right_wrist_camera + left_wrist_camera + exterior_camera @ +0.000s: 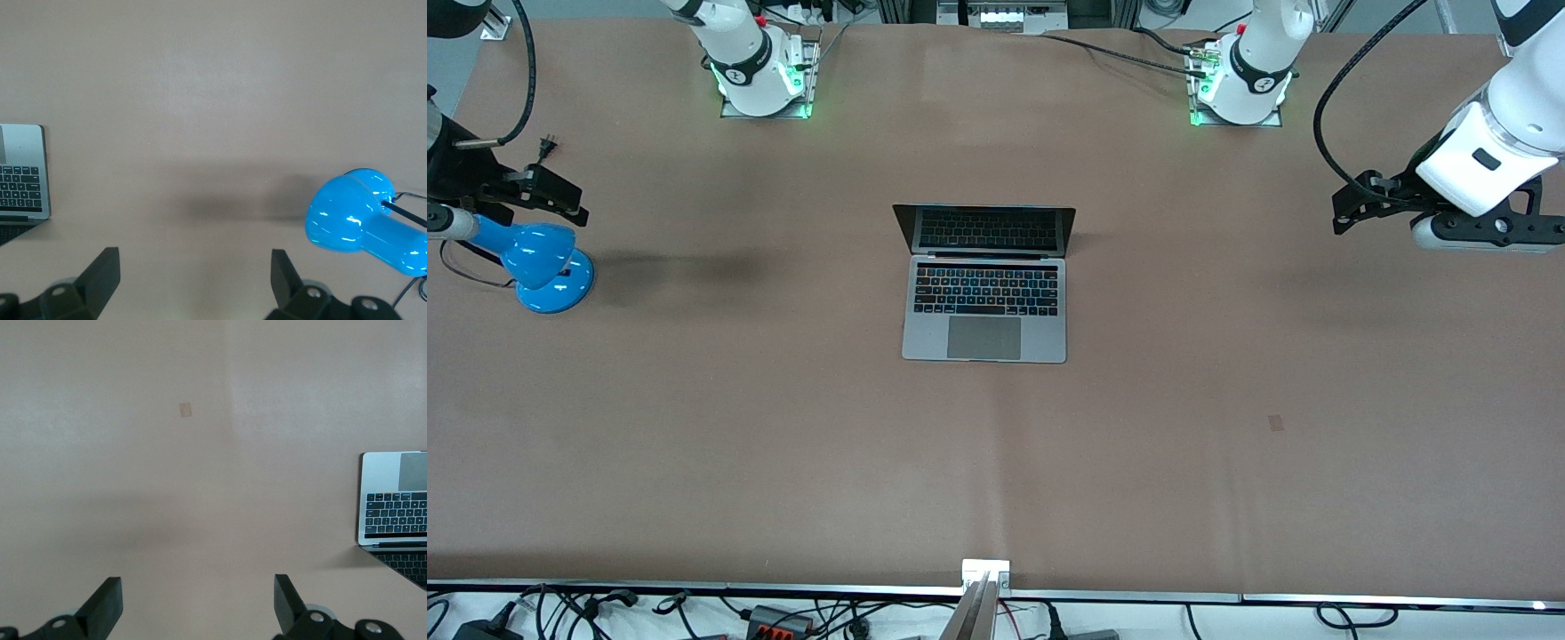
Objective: Close laptop with both arms from behind
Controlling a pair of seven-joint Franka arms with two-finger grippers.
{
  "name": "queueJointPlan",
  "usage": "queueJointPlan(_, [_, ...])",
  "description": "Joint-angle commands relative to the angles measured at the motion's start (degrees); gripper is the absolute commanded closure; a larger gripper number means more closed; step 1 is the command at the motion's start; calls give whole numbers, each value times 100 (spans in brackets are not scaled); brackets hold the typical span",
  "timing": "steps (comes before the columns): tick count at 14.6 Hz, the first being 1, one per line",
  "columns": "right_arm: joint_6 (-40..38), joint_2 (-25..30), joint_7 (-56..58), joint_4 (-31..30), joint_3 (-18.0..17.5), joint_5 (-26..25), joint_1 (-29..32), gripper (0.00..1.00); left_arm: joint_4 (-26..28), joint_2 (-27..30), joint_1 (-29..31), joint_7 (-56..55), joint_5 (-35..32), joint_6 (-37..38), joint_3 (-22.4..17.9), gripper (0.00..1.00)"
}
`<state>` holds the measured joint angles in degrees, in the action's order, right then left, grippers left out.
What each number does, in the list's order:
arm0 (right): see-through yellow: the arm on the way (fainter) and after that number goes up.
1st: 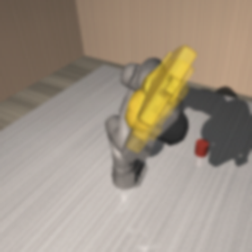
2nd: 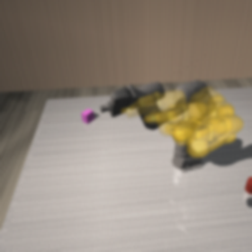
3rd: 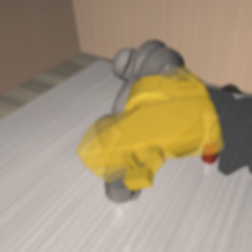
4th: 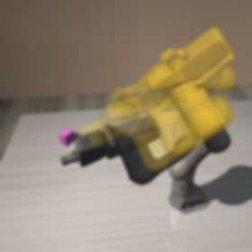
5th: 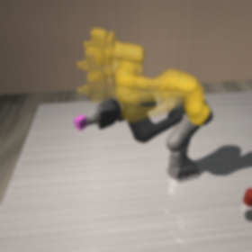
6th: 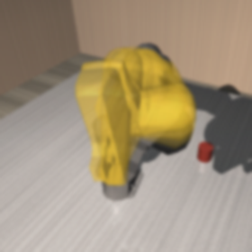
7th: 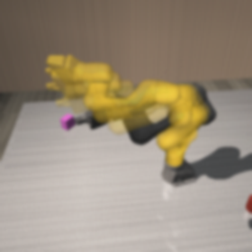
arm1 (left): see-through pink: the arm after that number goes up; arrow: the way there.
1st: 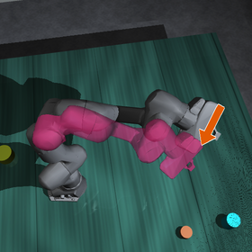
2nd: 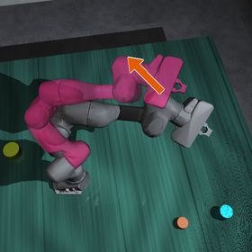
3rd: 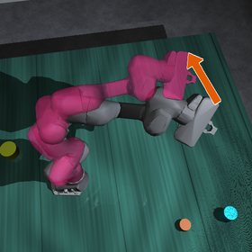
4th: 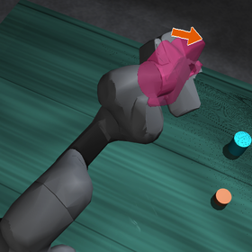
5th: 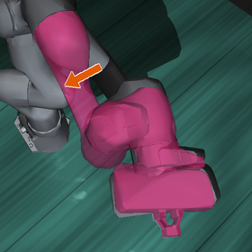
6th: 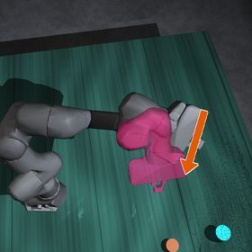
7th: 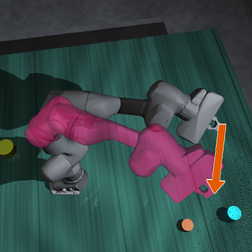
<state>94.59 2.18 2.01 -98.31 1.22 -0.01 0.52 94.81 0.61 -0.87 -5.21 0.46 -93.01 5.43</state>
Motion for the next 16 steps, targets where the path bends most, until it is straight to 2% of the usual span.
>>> queueJointPlan(1, [-55, 143, -51, -189, -25, 1, 19, 38, -6, 71, 25, 29, -99, 82, 2, 0])
queueJointPlan(3, [-55, 38, -60, -180, -52, 19, -8, 72, -32, 53, 8, 72, -134, 90, 2, 0])
queueJointPlan(5, [-64, -6, -60, -180, -61, 36, -121, 100, -77, -8, -18, -24, -117, 90, 2, 0])
queueJointPlan(10, [-98, -252, -271, -215, -61, 54, -718, 100, -147, -183, -36, 19, -64, 530, 20, 0])
queueJointPlan(13, [-99, -445, -315, -338, -61, 54, -1306, 100, -471, -508, -27, 212, -81, 565, 20, 0])
queueJointPlan(14, [-90, -507, -402, -338, -61, 62, -1430, 100, -498, -570, -36, 292, -116, 565, 20, 7])
queueJointPlan(16, [-46, -621, -666, -338, -61, 385, -1676, 100, -498, -588, -36, 310, -55, 705, 20, 55])
